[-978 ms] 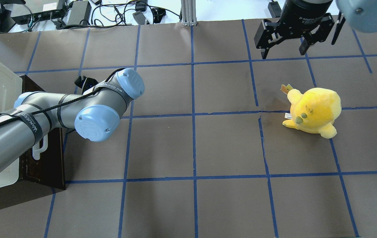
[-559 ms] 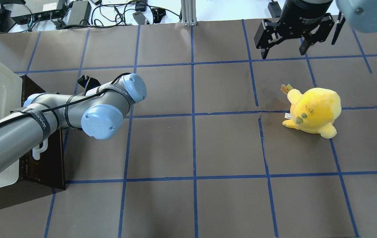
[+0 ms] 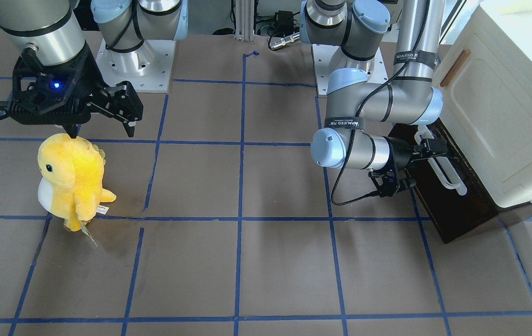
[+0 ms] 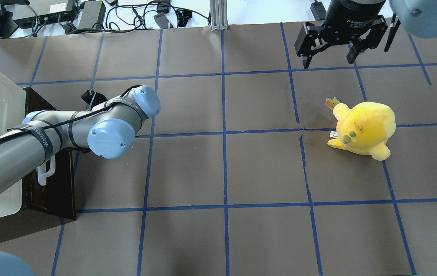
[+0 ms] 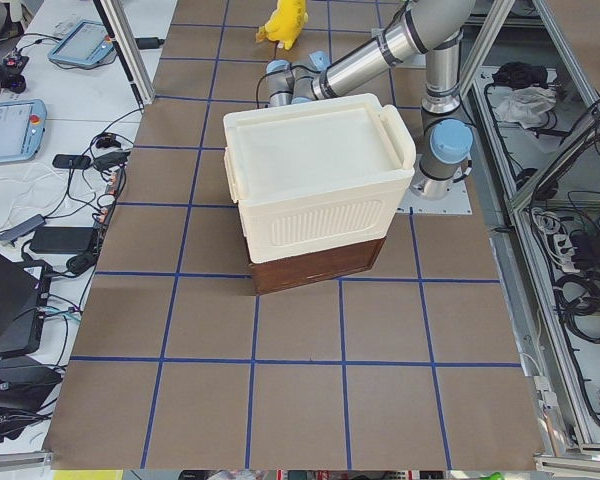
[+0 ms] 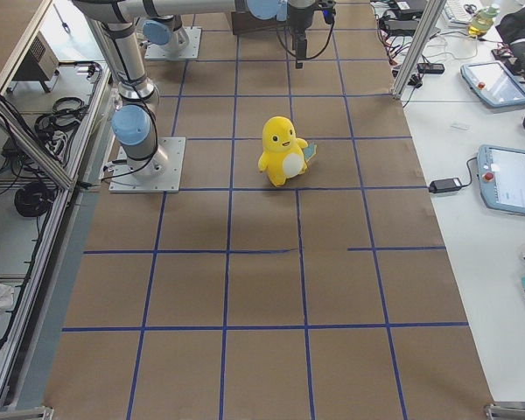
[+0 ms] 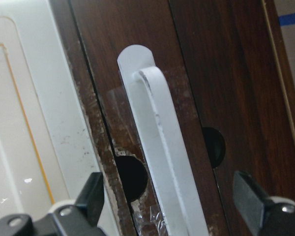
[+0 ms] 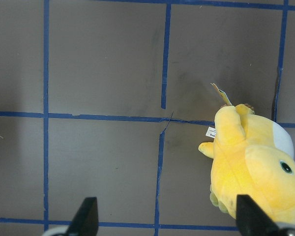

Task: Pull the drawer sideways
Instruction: 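Lower the left gripper around the white bar handle and close it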

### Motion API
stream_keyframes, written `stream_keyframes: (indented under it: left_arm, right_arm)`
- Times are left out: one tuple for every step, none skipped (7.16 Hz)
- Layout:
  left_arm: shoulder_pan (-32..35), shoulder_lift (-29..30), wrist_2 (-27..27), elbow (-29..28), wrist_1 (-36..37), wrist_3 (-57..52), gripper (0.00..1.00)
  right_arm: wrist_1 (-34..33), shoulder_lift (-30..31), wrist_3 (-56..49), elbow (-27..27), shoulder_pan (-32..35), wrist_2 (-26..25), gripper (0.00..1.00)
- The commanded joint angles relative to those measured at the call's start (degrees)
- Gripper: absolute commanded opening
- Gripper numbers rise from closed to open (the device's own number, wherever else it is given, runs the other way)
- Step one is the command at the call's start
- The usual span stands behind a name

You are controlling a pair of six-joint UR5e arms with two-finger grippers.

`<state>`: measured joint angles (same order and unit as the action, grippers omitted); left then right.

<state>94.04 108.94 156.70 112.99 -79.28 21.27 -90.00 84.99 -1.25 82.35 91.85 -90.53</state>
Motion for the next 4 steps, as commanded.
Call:
stream_keyframes:
  left_arm:
    - [-0.08,1.18,0.0,-0.4,0.53,0.0,0.9]
    - [-0.08,1.54,-0.17,-0.22,1.58,0.0,0.87]
    - [-0.08,1.63,-0.08,-0.31,1.59,-0.09,0.83]
    - [0.0,1.63,0.26,-0.22,1.59,-0.18,0.76]
  right_arm:
    - [0.0,0.0,-0.06,0.0,0.0,0.0,1.0]
    - [0.0,0.0,0.02,0.0,0.0,0.0,1.0]
    - [0.0,0.0,0.02,0.0,0.0,0.0,1.0]
    - [0.0,0.0,0.02,0.0,0.0,0.0,1.0]
